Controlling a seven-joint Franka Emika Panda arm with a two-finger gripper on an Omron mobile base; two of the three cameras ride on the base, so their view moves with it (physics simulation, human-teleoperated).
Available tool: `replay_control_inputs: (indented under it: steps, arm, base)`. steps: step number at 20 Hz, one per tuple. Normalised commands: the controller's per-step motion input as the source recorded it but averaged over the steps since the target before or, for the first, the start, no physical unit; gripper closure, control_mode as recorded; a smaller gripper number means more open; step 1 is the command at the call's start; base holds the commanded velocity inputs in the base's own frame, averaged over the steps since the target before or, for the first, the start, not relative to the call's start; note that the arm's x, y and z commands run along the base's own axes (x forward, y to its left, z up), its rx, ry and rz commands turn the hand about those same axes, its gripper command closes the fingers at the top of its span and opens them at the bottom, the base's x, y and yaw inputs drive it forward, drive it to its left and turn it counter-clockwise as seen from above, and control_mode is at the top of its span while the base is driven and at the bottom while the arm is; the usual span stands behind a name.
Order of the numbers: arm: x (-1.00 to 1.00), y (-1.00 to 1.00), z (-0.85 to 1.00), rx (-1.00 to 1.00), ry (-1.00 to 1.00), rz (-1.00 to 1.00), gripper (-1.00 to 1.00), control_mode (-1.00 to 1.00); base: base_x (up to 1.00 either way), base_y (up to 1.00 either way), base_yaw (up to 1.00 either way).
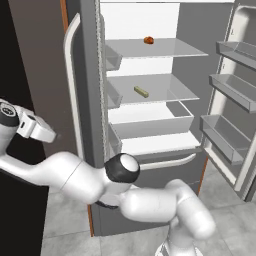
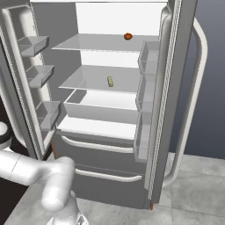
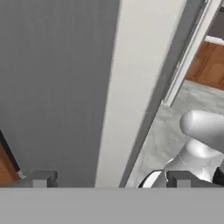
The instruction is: Retrieve the butter from the fridge and place it on a plate on the dining table. Then retrieve the butter knife by the fridge and place it near the plate.
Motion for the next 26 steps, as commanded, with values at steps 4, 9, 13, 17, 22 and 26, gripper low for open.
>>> replay_control_inputs:
  steps: [4, 9, 13, 17, 22, 26]
  arm:
    - [-0.45, -0.05, 0.00, 0.13, 0.24, -0.09, -1.00, -1.00]
    - [-0.88, -0.11, -0.03, 0.18, 0.28, -0.10, -1.00, -1.00]
    - [-1.00, -0.12, -0.08, 0.19, 0.25, -0.05, -1.00, -1.00]
    - [-1.00, -0.28, -0.09, 0.15, 0.11, 0.08, -1.00, -1.00]
    - [-0.74, -0.76, -0.12, 0.18, 0.01, 0.27, -1.00, -1.00]
    - [-0.31, -1.00, -0.06, 0.23, 0.00, 0.31, -1.00, -1.00]
  base:
    - [0.00, 0.00, 0.00]
    - [0.00, 0.00, 0.00]
    - [0.00, 0.00, 0.00]
    - [0.00, 0.00, 0.00]
    - [0.00, 0.00, 0.00]
    - [0.00, 0.00, 0.00]
